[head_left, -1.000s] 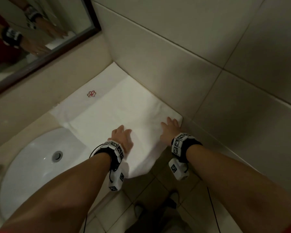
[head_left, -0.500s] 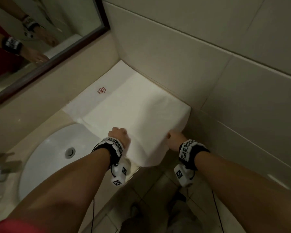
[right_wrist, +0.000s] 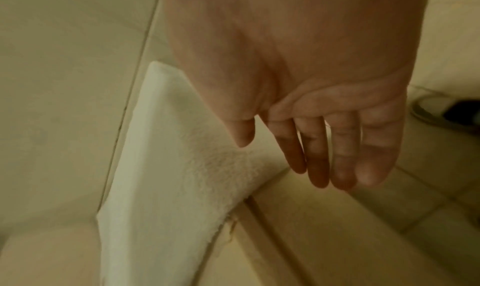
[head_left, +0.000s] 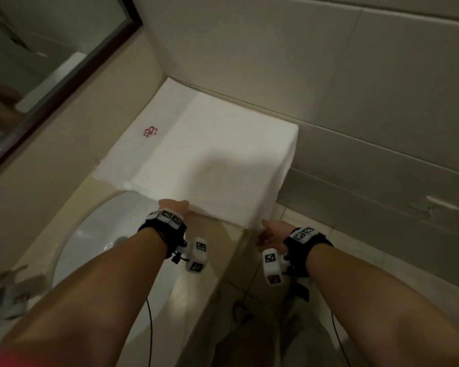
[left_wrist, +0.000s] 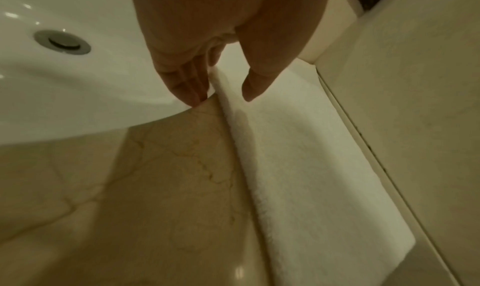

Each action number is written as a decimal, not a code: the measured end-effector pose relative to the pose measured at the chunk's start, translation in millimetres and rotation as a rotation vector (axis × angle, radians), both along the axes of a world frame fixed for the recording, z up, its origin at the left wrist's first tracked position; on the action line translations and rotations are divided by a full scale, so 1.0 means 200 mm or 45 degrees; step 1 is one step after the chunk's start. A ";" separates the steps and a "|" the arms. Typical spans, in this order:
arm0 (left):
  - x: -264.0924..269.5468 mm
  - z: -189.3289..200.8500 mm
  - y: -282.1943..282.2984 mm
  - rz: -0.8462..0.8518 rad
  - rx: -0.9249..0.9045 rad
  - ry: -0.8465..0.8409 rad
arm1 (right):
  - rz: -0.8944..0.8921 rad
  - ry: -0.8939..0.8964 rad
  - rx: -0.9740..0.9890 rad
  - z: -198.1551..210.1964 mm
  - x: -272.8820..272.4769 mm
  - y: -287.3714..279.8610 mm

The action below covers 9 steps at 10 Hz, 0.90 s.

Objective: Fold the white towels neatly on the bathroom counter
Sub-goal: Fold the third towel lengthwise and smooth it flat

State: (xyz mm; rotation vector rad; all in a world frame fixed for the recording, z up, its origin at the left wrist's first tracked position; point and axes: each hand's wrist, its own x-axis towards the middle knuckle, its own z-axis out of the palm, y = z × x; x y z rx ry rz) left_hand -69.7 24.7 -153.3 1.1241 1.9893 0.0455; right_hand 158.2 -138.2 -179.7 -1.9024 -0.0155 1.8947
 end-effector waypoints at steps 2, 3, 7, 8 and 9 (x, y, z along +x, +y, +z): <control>-0.04 0.01 0.04 0.325 -0.029 -0.426 | -0.488 0.077 0.081 0.02 -0.08 0.07; -0.06 -0.01 0.07 0.417 -0.033 -0.492 | -0.592 0.034 0.068 -0.02 -0.07 0.09; -0.03 0.09 0.08 0.652 0.007 -0.689 | -0.872 0.028 0.075 0.13 -0.06 0.10; -0.03 0.11 0.09 0.637 -0.001 -0.710 | -0.915 0.050 0.129 0.19 -0.07 0.10; -0.04 0.13 0.12 0.592 -0.048 -0.707 | -0.938 0.035 0.163 0.21 -0.07 0.08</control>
